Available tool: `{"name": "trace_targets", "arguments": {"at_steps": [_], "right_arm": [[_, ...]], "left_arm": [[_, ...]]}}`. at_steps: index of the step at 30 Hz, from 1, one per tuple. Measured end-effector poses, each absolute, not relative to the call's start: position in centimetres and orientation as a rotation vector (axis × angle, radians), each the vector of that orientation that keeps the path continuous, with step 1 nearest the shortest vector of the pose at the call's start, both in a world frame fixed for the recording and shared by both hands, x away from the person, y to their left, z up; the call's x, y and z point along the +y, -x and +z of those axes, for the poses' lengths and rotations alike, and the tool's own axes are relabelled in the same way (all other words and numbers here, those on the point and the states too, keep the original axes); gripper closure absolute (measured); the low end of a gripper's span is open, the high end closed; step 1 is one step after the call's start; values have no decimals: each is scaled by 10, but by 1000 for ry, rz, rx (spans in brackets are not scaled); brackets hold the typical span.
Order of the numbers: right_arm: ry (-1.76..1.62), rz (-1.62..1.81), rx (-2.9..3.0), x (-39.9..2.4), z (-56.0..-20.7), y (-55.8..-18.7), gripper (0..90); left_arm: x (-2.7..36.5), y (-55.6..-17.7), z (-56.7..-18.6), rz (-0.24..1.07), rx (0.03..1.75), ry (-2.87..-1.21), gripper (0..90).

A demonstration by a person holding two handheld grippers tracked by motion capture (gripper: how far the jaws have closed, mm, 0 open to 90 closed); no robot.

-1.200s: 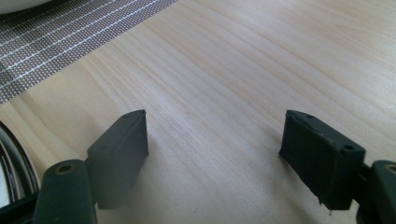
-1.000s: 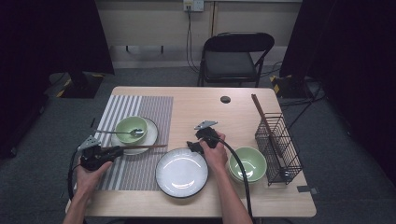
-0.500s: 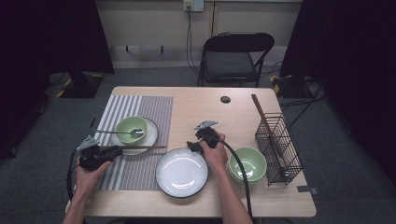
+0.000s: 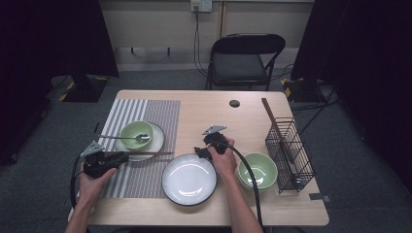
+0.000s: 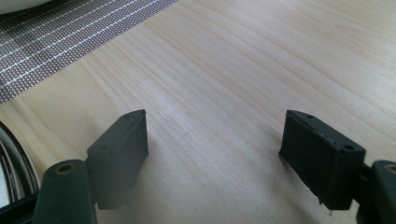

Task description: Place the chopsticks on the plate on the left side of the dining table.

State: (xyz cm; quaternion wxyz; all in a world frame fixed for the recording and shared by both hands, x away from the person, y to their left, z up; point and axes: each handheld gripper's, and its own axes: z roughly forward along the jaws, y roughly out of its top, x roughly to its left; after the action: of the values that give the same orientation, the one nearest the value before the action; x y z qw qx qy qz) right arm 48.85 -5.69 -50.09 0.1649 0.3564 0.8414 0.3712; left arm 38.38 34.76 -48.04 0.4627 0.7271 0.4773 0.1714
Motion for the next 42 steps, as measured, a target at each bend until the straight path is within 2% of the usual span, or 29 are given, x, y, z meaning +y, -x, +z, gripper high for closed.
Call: {"name": "trace_targets", "arguments": {"at_steps": [14,22,38,42], "right_arm": [[-1015,1058,2398,-57,-501,-488,224],[-1015,1058,2397,-57,-501,-488,224],[-1015,1058,2397,-57,-501,-488,224],[-1015,1058,2397,-57,-501,-488,224]], "left_arm": [[348,-387,-482,439,1186,-1775,646],[349,-383,-474,415,1159,-1754,598],[377,-373,-467,472,1214,-1722,309],[382,-372,-465,491,1236,-1719,209]]}}
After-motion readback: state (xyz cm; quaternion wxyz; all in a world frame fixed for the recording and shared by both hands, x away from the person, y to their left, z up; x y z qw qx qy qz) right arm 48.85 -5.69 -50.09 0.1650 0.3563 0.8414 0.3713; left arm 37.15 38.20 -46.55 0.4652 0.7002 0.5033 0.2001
